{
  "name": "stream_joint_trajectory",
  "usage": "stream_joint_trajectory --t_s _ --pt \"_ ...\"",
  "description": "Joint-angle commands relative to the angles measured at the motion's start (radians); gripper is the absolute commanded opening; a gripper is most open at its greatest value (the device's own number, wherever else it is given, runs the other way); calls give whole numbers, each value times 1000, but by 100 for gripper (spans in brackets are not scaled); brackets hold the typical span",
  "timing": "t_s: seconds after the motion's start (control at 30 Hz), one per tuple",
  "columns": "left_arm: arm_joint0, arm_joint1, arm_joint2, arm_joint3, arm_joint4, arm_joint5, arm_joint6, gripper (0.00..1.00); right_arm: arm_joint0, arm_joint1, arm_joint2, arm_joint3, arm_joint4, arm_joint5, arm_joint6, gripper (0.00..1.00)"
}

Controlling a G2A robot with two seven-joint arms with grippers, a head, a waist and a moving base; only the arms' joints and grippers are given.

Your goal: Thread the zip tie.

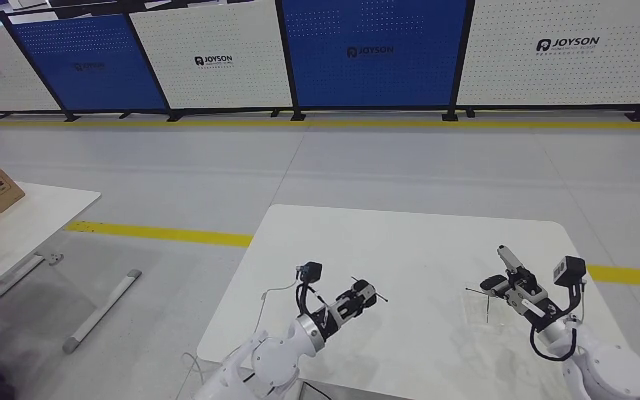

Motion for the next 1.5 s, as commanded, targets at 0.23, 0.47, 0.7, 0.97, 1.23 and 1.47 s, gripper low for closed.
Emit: stream_joint_trajectory --t_s 0.23,0.47,0.7,0.97,1.23,1.47 --pt "-10 -8 -3 15 -159 44 -13 0 0 0 0 0 0 0 0 100" --pt "-10 -8 -3 15 -159 44 -13 0 0 0 0 0 0 0 0 100" --pt "-11 -9 -1 14 -167 42 -7 0 0 0 0 0 0 0 0 100" --pt "-5 -15 -32 13 -372 14 -24 0 0 0 0 0 0 0 0 100" --pt "-6 -14 -41 16 -412 15 -58 0 0 0 0 0 0 0 0 100" --pt "-8 -14 -31 11 -392 3 -79 0 0 0 0 0 0 0 0 100"
